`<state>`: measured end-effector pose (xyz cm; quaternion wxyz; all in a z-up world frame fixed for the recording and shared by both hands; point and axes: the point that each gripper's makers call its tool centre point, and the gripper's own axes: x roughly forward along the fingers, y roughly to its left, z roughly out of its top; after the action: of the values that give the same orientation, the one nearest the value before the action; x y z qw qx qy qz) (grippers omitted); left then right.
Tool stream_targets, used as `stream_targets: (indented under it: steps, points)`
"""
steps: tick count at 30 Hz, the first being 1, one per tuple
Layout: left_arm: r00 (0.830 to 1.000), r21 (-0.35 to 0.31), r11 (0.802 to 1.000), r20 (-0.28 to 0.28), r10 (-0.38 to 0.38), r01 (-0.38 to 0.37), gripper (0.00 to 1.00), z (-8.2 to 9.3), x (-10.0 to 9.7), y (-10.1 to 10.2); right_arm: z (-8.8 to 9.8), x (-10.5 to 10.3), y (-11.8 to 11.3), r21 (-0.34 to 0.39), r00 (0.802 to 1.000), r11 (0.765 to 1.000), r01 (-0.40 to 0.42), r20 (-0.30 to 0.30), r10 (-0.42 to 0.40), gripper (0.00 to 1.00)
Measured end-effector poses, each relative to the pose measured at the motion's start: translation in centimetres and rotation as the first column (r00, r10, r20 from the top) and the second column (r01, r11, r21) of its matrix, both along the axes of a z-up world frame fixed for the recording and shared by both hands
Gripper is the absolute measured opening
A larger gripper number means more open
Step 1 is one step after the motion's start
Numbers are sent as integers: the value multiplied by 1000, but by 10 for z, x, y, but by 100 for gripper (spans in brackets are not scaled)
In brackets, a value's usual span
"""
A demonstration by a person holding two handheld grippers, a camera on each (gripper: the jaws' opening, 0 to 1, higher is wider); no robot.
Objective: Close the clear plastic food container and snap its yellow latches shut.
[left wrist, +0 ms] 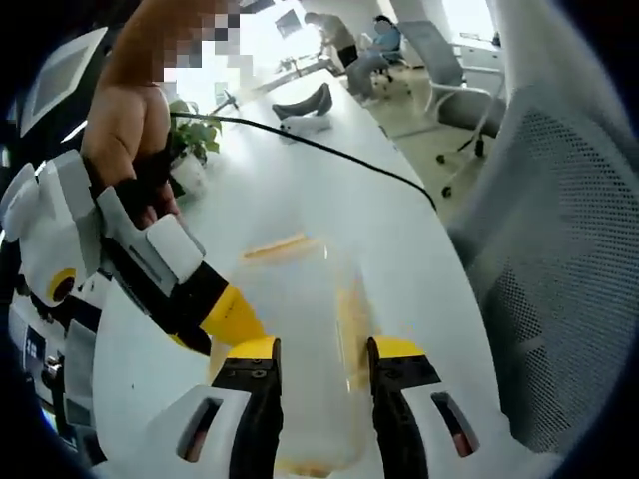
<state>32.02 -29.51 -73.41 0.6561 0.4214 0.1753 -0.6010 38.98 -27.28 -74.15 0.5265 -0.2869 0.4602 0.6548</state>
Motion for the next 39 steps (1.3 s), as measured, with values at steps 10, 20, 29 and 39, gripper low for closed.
stream_targets:
  steps: [10, 20, 29, 39]
  points:
    - [1000, 2, 1000, 14, 15, -15, 32, -1, 0, 0, -1, -4, 2, -22, 998, 999, -46, -39, 45, 39]
    - [999, 17, 1000, 38, 16, -16, 31, -3, 1, 0, -2, -5, 1, -42, 997, 997, -58, -52, 56, 38]
    - [999, 34, 999, 34, 39, -40, 28, -4, 3, 0, -3, -6, 1, -65, 998, 996, -64, -34, 62, 37]
    - [998, 37, 998, 38, 52, -53, 25, -3, 6, 0, -3, -5, 1, -84, 997, 994, -74, -20, 72, 35]
